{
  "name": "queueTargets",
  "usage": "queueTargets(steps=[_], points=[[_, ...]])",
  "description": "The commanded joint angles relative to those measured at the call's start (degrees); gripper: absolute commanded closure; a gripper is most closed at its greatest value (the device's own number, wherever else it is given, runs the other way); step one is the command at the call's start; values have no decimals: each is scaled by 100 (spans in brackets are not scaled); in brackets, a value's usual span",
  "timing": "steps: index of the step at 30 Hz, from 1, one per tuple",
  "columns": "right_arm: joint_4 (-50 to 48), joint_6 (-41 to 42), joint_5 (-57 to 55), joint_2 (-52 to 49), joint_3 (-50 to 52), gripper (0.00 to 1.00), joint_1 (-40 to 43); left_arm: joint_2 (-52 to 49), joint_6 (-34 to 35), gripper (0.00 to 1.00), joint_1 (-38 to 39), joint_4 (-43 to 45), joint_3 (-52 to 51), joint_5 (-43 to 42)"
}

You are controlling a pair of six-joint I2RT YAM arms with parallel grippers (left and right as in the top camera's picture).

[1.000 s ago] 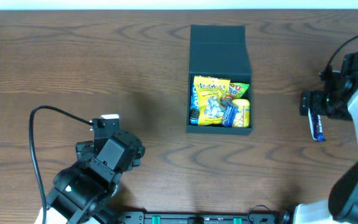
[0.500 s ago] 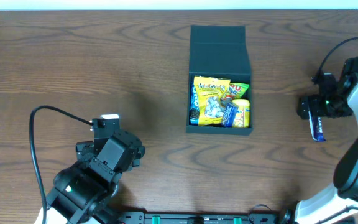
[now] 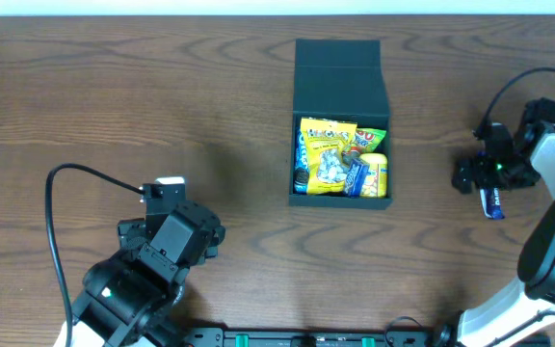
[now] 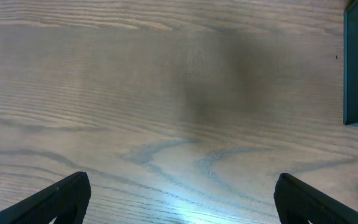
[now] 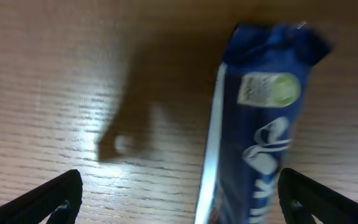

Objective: Pack container
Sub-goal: 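Lower the right gripper onto the blue candy bar and grasp it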

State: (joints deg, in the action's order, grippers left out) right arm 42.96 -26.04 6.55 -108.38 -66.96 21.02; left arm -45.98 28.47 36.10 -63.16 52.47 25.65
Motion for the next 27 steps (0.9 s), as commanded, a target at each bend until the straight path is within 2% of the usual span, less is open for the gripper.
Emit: queueTargets(steps=[1, 2, 6, 7, 19, 23, 27], points=[[-103, -74, 76, -50, 111, 1, 103, 7, -20, 4, -24, -24, -15, 24], [-122, -59, 79, -50, 111, 3, 109, 7, -20, 5, -24, -24, -15, 24], [-166, -59, 76, -50, 111, 34, 114, 7, -20, 5, -22, -24, -15, 22], [-173, -59, 76, -50, 111, 37, 114, 7, -20, 5, -24, -24, -15, 22], [-201, -59, 79, -50, 114, 60, 114, 7, -20, 5, -24, -24, -15, 24], [-203, -57, 79, -50, 114, 74, 114, 7, -20, 5, -24, -24, -15, 24], [-203, -59, 79, -50, 114, 74, 114, 7, -20, 5, -24, -24, -15, 24]])
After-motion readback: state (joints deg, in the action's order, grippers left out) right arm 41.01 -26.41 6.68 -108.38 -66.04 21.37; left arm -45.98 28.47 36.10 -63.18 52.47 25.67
